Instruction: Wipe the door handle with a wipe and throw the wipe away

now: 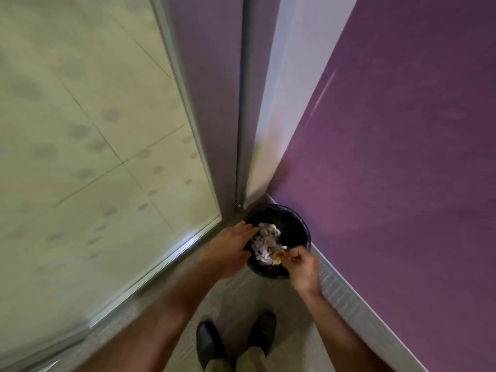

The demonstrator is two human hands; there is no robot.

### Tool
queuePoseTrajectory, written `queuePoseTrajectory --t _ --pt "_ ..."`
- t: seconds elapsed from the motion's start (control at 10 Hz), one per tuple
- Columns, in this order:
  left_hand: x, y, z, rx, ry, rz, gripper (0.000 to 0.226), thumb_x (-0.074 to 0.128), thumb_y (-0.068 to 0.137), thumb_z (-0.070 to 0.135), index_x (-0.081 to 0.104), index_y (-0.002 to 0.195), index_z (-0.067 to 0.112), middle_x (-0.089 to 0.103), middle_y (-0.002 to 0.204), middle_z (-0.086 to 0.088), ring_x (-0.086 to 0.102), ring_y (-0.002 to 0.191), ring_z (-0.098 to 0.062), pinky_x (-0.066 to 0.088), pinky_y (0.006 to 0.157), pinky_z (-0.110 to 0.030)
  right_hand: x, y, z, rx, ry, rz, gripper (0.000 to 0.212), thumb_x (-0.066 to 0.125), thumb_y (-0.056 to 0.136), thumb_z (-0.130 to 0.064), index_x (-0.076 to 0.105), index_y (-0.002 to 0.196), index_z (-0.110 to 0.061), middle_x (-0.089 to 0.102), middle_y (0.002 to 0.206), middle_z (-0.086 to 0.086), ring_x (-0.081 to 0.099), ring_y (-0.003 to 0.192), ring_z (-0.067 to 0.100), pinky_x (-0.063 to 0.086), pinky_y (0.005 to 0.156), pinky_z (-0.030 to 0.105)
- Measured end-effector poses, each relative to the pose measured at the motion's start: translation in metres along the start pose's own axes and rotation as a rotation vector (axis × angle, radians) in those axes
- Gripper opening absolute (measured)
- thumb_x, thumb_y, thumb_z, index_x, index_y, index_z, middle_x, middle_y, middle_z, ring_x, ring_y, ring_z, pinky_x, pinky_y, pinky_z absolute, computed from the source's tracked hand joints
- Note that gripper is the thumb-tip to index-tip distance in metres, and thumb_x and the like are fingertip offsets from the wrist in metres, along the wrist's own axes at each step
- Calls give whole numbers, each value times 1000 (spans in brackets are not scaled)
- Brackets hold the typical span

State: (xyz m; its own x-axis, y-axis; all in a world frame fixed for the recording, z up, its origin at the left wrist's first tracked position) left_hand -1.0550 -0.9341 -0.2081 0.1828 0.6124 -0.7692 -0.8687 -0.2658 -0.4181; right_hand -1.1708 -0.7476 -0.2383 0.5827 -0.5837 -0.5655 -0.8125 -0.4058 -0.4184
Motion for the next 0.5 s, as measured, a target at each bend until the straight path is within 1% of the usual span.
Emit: queuePoseTrajectory --t 0.1,0.2,0.3,0.4,0.5 --pt "68 48 -32 -2 19 -37 72 54 101 26 24 166 25 23 172 2 15 159 -18 17 128 -35 33 46 64 65 -66 -11 12 78 88 -20 74 87 -9 77 85 5 71 80 24 52 69 34" --pt "131 77 -59 -14 53 -50 76 51 103 31 12 168 24 11 175 2 4 161 -15 5 129 -33 63 84 114 104 -131 -15 10 73 92 -23 72 88 -14 75 89 5 68 85 23 39 67 24" --pt "175 99 -76 8 102 -62 82 49 104 37 1 168 22 -3 175 1 -9 160 -15 -11 125 -28 92 111 142 98 -141 -59 11 72 92 -20 74 96 -10 77 98 11 69 93 28 51 77 32" --pt "189 114 -83 19 108 -56 84 50 104 38 -3 168 21 -8 175 1 -13 159 -14 -16 121 -28 107 128 155 59 -163 -43 16 73 90 -11 75 105 -7 77 106 13 70 100 30 55 85 35" --pt "189 118 -83 34 79 -21 82 49 104 38 0 168 20 -4 175 1 -11 160 -15 -17 121 -27 114 132 152 2 -139 -6 16 70 92 -15 76 106 -10 78 104 5 70 97 20 49 81 25"
Point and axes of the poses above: each hand's wrist, its own y-axis towards the middle knuckle, its own x-axis out of the palm, z = x × y, the point moved 2 cm from there along y, towards the middle knuckle
